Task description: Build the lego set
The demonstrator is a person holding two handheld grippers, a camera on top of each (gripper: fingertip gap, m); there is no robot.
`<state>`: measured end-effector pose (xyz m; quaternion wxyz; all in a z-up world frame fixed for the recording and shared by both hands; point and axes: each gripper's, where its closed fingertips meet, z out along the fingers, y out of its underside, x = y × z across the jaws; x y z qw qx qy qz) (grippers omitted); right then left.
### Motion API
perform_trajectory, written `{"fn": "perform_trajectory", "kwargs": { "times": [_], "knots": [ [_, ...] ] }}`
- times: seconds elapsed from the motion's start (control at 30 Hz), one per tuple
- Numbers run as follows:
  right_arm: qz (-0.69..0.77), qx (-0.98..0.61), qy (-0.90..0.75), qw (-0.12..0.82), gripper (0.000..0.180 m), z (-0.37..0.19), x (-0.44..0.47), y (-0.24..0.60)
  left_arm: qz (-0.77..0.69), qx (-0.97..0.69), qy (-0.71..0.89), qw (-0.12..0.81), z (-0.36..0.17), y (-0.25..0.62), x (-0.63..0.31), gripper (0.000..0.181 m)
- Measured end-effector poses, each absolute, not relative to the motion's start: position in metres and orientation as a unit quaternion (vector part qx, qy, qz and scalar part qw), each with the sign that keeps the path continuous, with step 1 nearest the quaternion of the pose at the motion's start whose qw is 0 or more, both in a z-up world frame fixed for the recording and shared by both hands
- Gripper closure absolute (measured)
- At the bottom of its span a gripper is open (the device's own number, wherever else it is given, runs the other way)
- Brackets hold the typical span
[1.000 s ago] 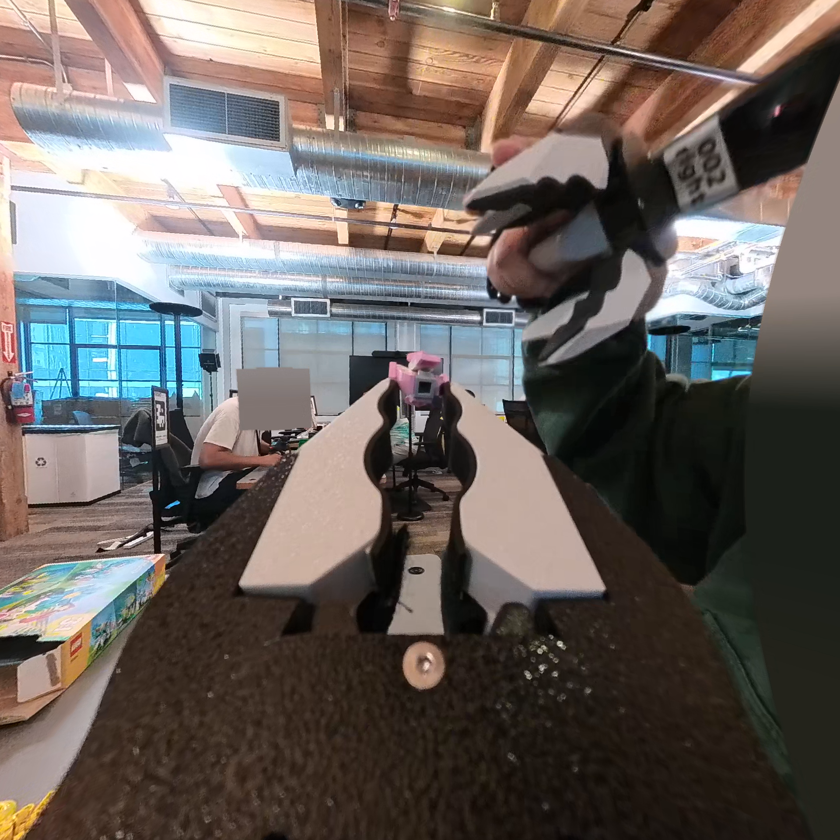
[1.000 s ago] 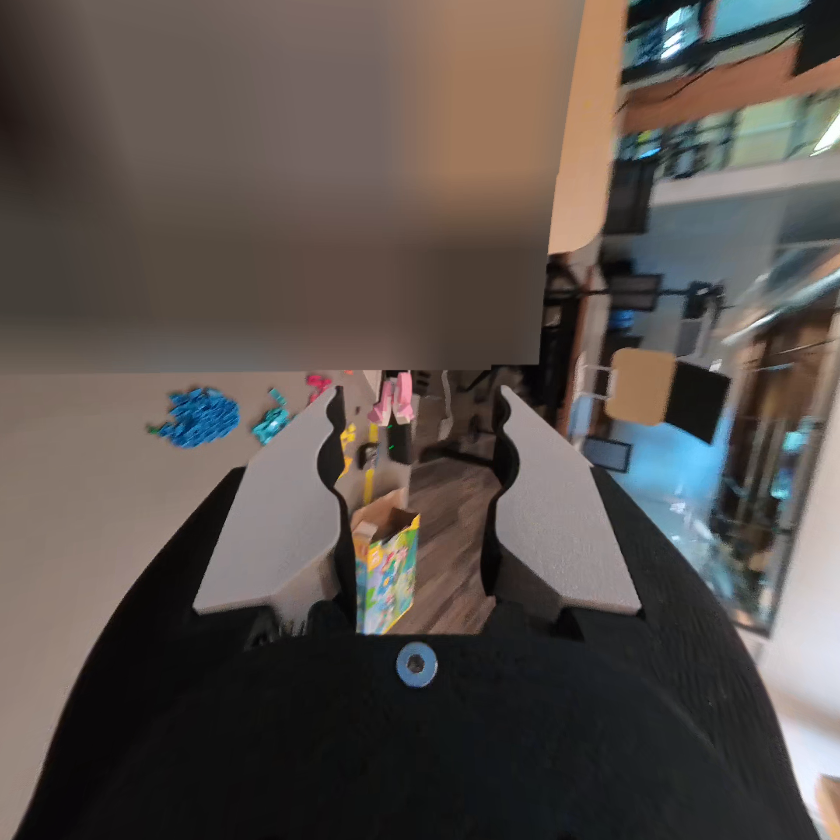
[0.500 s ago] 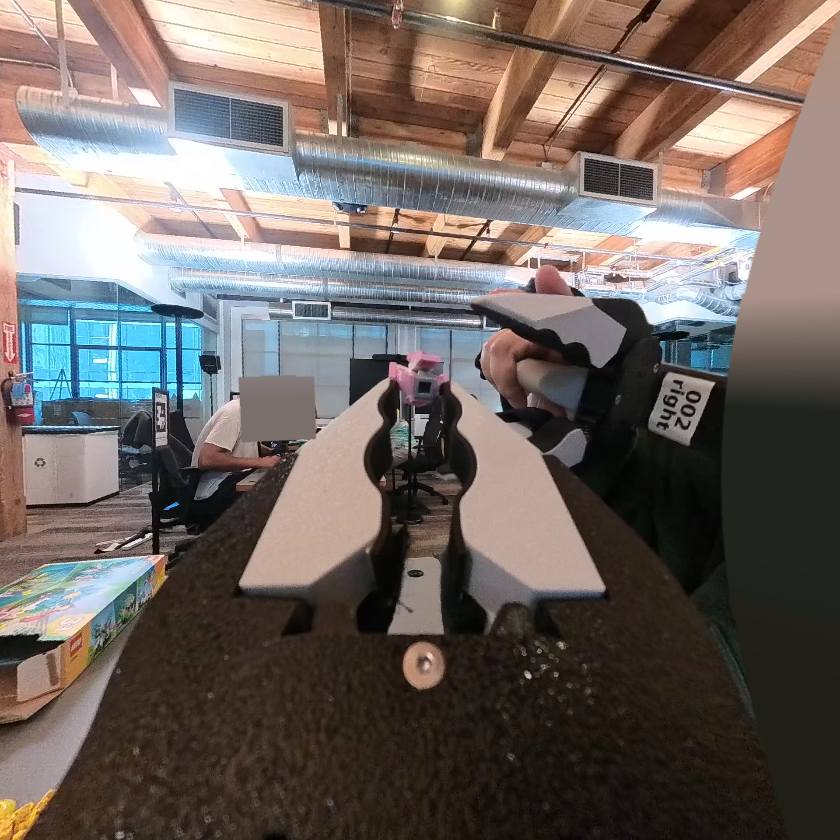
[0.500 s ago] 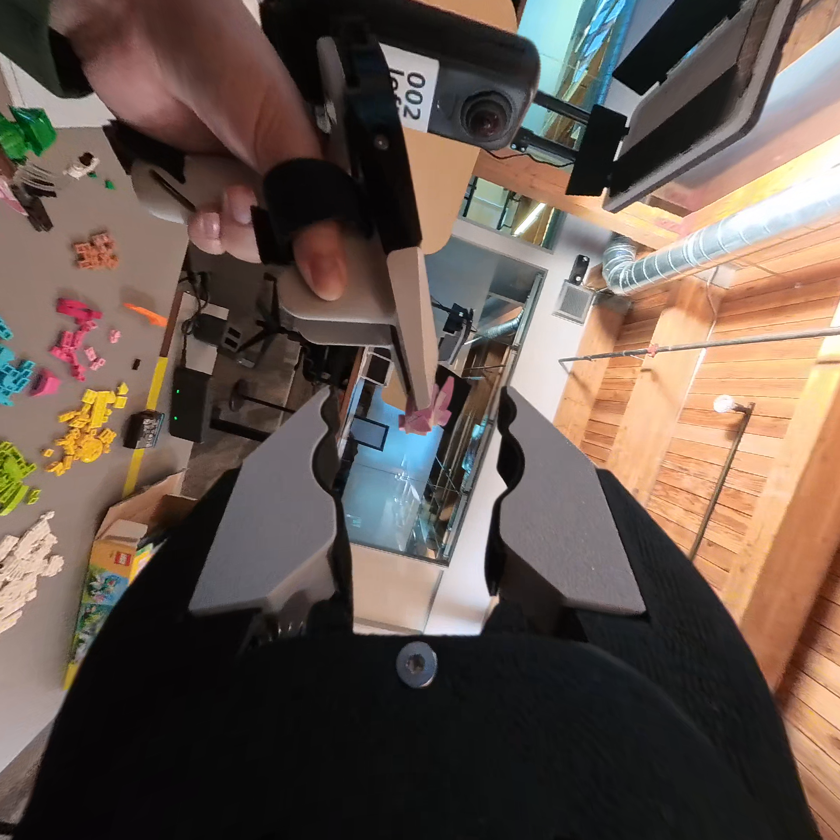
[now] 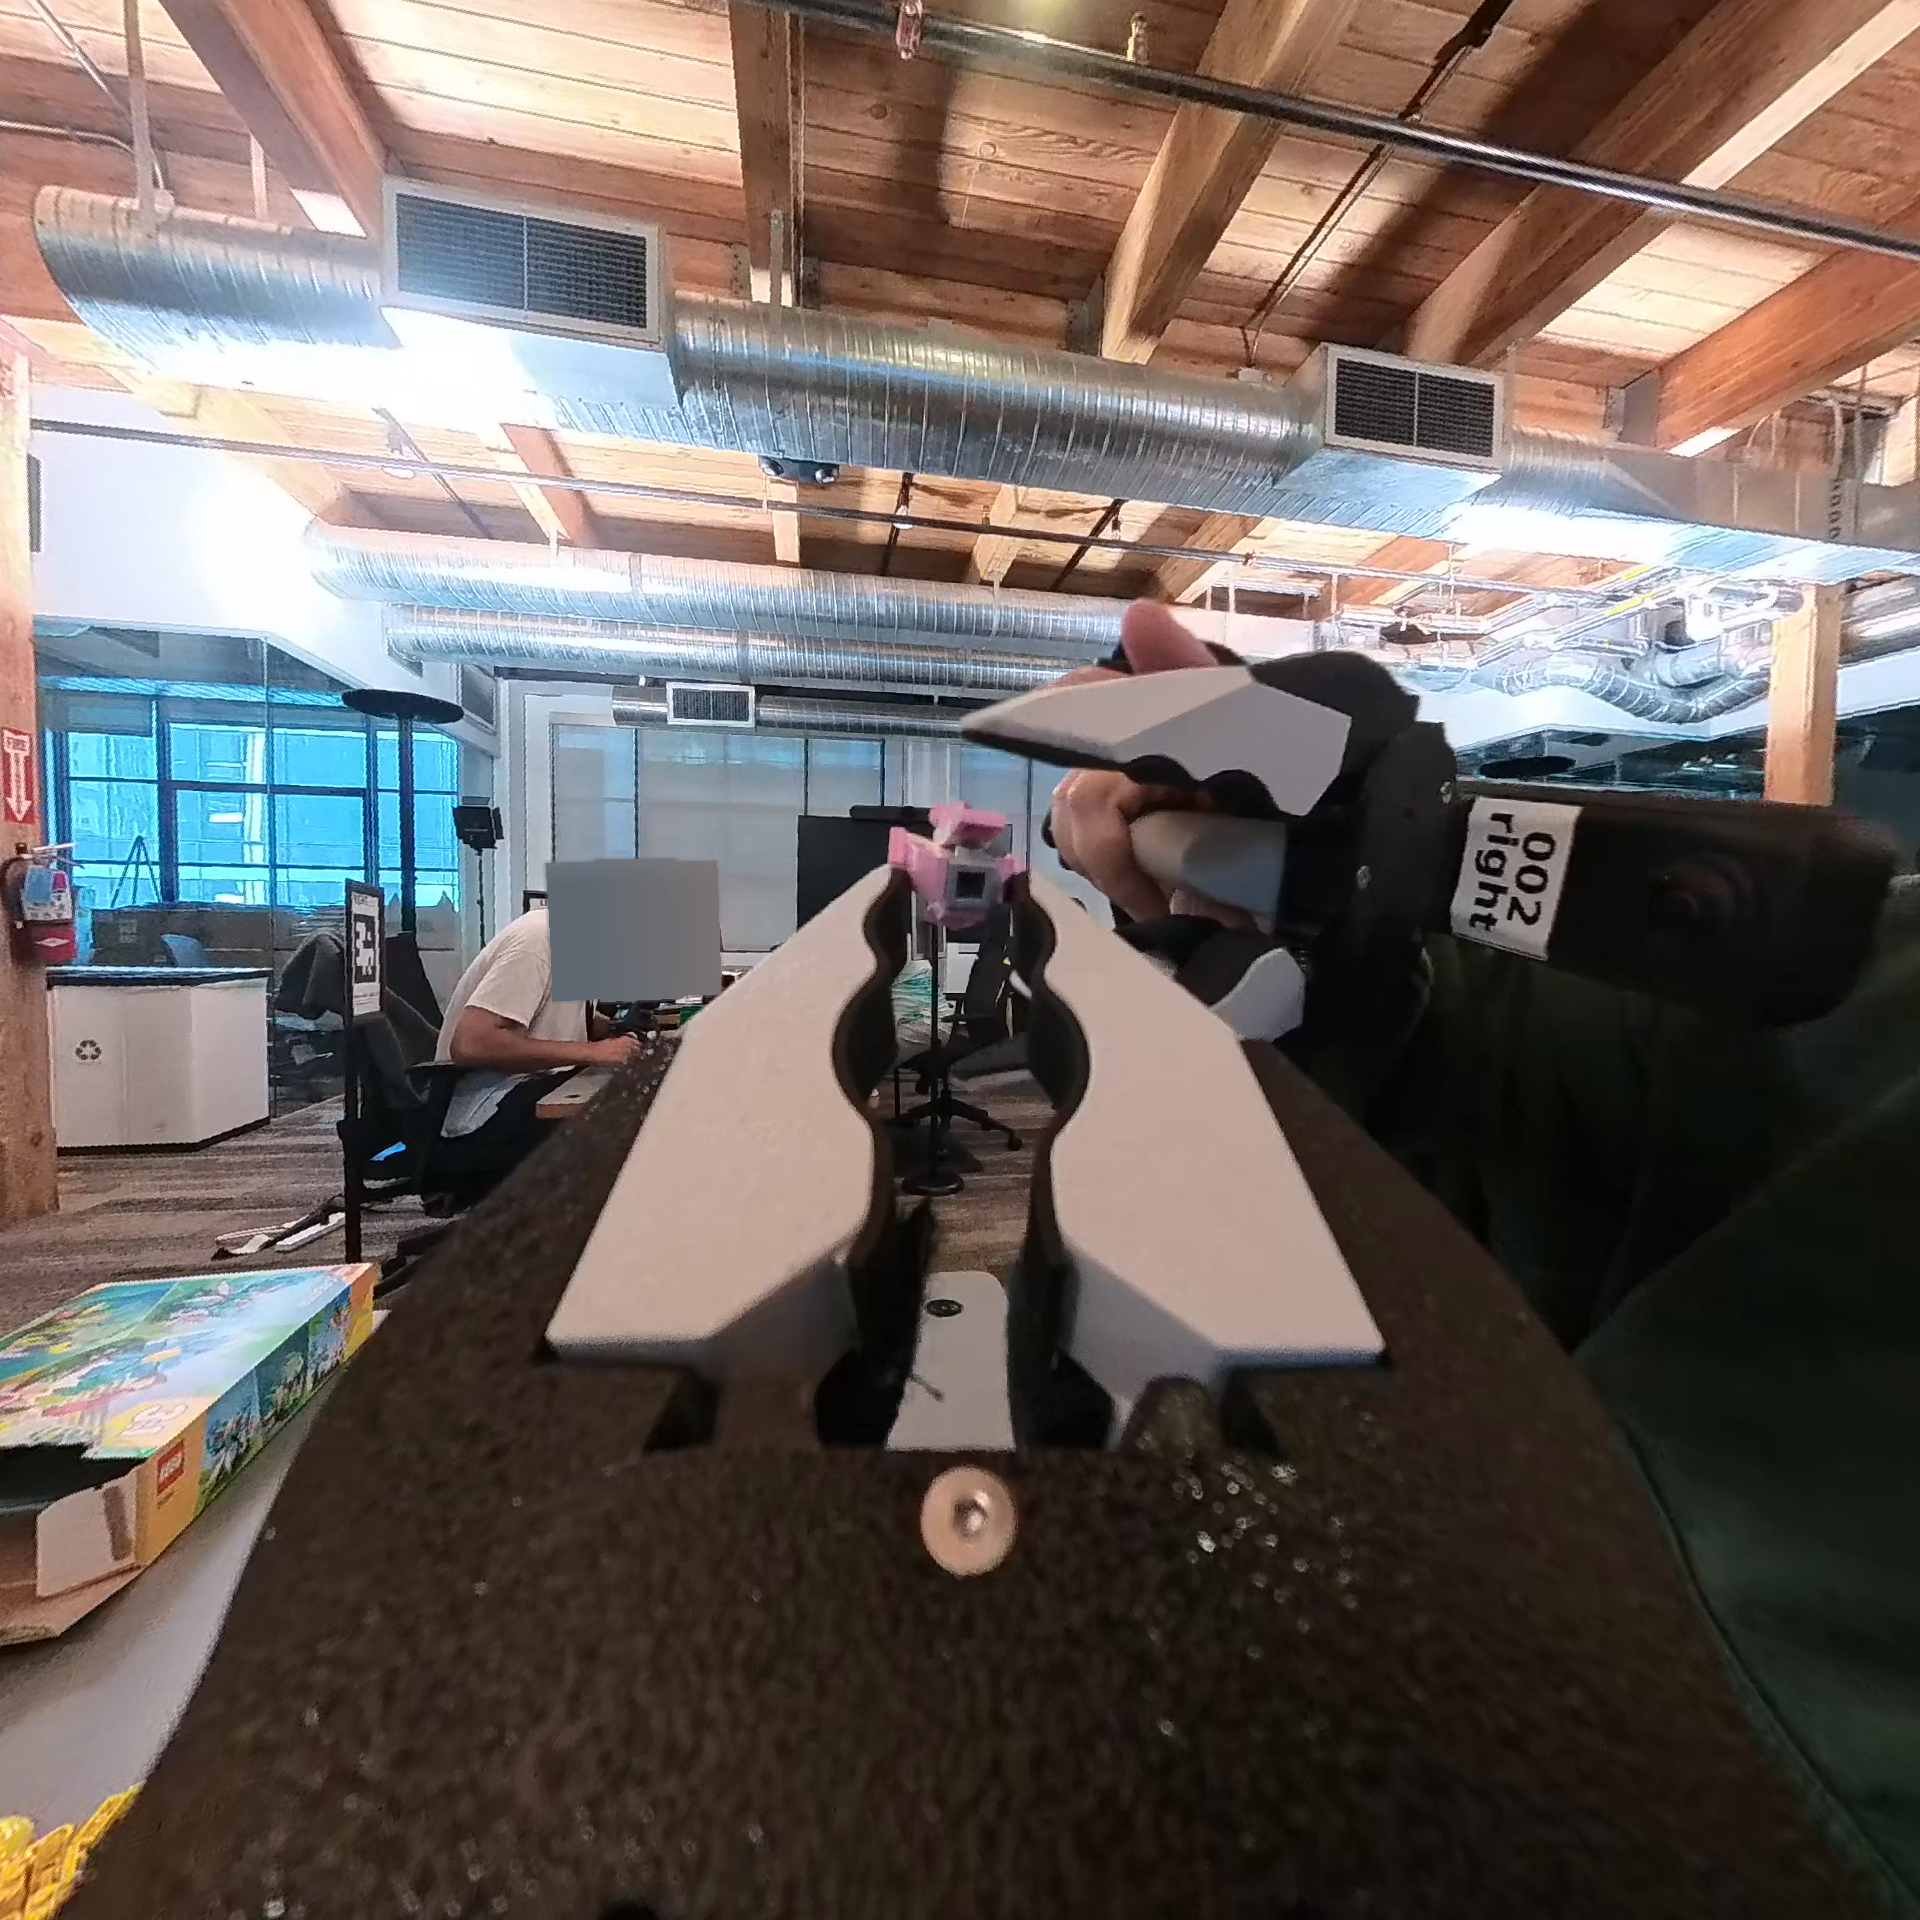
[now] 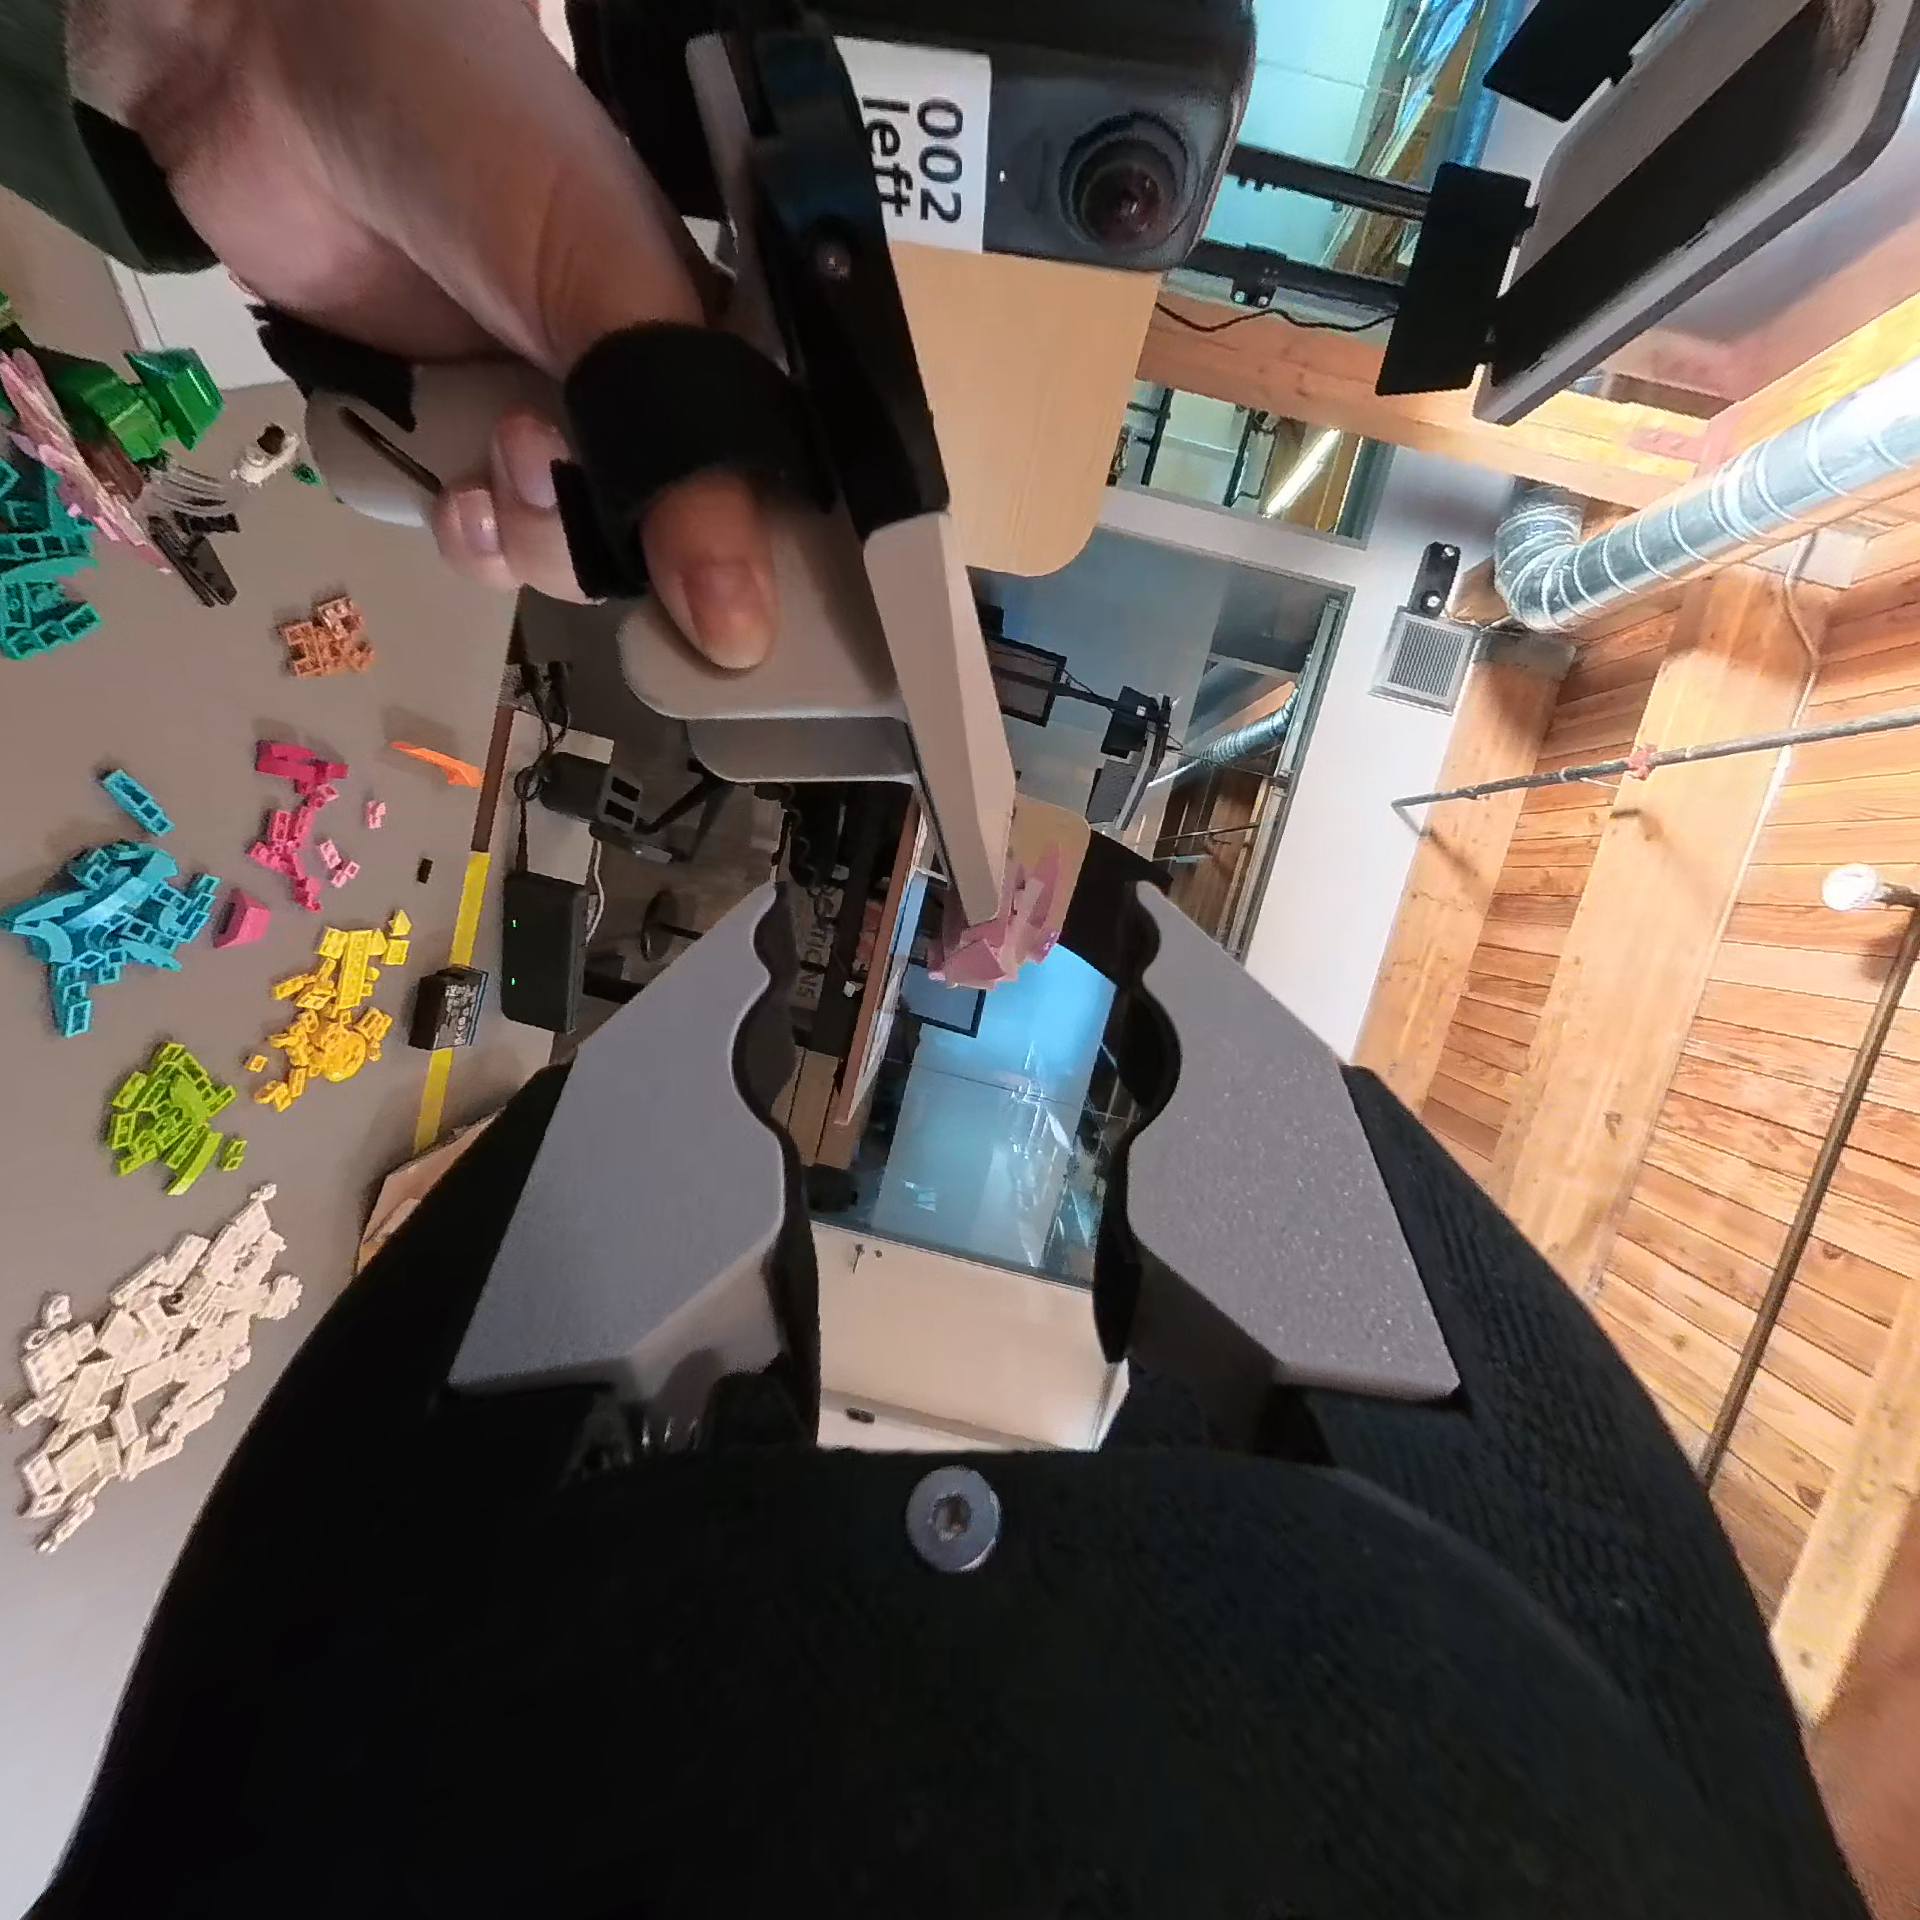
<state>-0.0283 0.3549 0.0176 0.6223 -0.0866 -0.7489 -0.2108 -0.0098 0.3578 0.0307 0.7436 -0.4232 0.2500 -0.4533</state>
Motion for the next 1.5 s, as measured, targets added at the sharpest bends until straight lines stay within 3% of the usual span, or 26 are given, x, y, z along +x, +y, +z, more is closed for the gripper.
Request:
{"fn": "perform_trajectory", "kwargs": {
  "times": [1.5],
  "knots": [
    [-0.318, -0.025, -0.747, 0.584, 0.149, 0.015, -0.027, 0.368, -0.454, -0.434, 0.259, 0.733, 0.025, 0.363, -0.002, 0.163]
  ]
}}
